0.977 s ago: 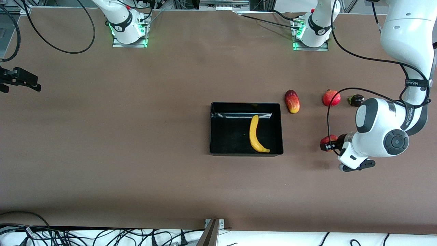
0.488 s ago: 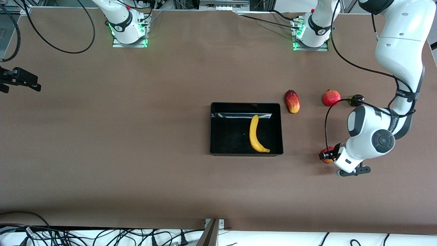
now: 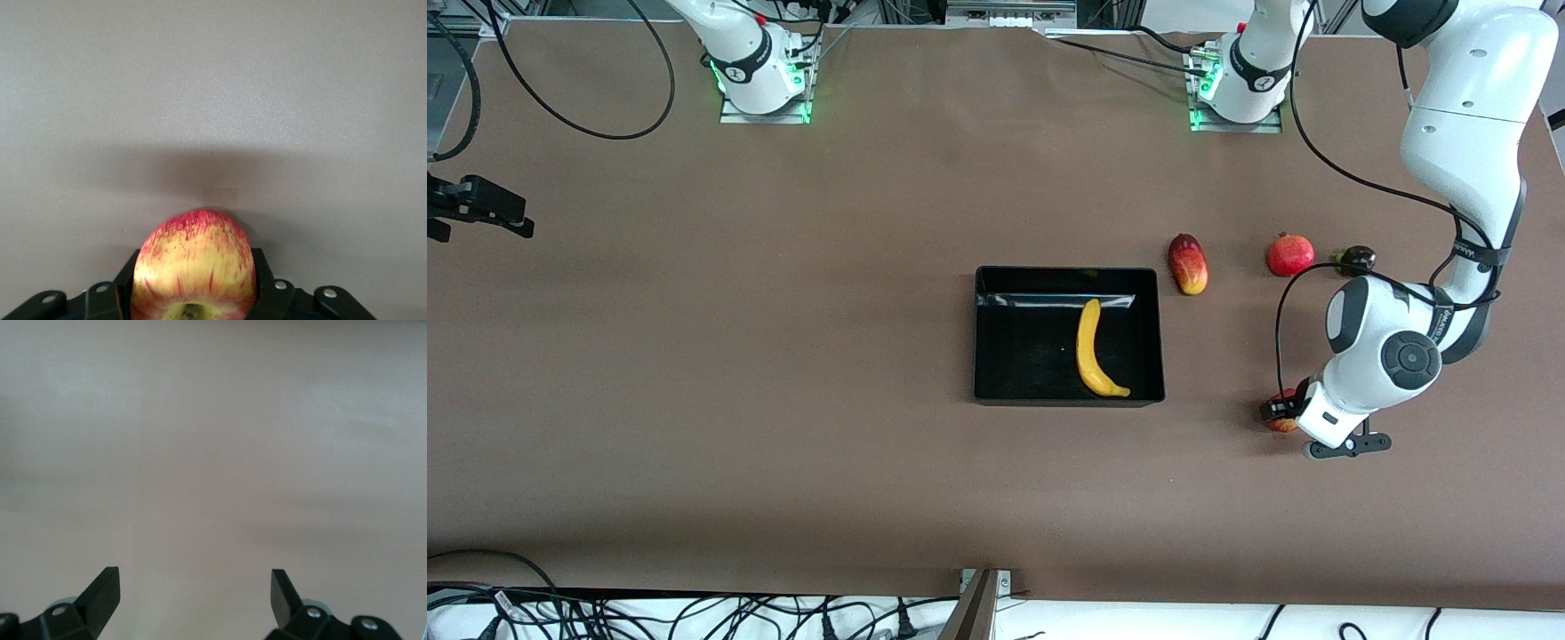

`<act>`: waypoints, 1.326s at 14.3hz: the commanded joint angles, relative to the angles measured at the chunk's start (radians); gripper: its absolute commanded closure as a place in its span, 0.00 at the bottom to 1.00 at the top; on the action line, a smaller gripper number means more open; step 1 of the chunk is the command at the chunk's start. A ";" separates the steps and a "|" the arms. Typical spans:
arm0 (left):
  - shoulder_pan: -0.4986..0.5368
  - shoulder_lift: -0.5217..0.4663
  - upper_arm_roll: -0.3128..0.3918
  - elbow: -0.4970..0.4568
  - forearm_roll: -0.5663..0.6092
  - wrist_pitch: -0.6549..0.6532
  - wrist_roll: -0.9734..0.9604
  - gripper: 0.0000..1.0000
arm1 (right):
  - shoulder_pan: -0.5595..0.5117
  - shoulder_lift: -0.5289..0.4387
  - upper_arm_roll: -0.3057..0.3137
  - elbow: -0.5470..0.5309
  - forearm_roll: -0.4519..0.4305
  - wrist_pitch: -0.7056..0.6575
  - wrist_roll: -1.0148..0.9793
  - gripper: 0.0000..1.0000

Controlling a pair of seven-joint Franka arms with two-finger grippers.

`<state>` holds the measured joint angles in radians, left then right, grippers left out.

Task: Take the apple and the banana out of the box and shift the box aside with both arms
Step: 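Carry the apple out of the tray and set it on the table, then reach the left gripper back into the tray and grasp the banana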

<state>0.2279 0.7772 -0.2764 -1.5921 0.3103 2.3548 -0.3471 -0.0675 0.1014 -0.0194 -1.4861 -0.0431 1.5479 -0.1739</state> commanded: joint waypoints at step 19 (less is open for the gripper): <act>-0.542 0.010 -0.006 0.139 -0.109 -0.213 -0.779 0.00 | -0.008 0.009 0.001 0.024 0.019 -0.019 0.008 0.00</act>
<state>-0.2993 0.7391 -0.2985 -1.4956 0.1981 2.1311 -1.1124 -0.0679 0.1014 -0.0201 -1.4860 -0.0412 1.5476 -0.1739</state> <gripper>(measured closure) 0.000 0.000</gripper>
